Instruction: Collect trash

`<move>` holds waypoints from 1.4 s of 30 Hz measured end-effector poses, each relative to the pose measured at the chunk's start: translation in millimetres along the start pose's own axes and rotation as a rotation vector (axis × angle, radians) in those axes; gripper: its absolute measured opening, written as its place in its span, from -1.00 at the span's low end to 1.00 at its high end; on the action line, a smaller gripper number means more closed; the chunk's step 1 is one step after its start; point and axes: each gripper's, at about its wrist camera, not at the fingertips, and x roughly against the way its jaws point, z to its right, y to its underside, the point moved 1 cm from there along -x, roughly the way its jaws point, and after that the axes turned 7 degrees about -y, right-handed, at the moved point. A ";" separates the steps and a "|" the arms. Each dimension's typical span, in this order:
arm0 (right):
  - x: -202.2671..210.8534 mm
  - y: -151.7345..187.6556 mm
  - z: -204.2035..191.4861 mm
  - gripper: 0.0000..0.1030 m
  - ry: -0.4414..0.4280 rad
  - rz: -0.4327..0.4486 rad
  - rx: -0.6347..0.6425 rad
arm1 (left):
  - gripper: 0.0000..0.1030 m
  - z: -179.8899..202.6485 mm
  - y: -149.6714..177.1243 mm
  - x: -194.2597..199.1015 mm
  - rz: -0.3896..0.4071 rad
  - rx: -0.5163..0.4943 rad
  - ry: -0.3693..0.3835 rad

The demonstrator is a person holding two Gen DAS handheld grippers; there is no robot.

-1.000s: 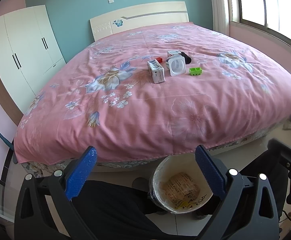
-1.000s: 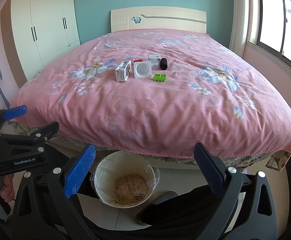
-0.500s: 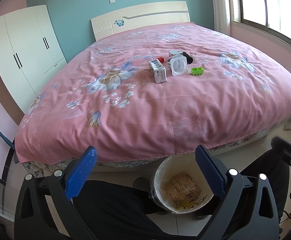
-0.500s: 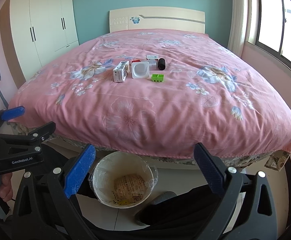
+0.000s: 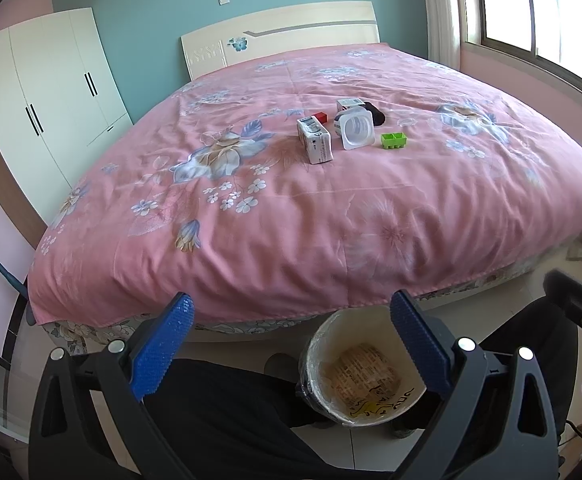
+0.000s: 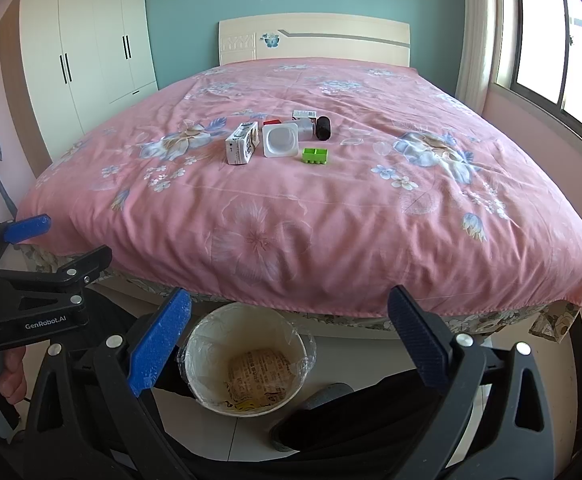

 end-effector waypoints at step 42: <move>-6.6 3.0 5.3 0.88 0.008 -0.014 -0.005 | 0.94 -0.4 4.7 -15.7 -0.046 0.018 0.031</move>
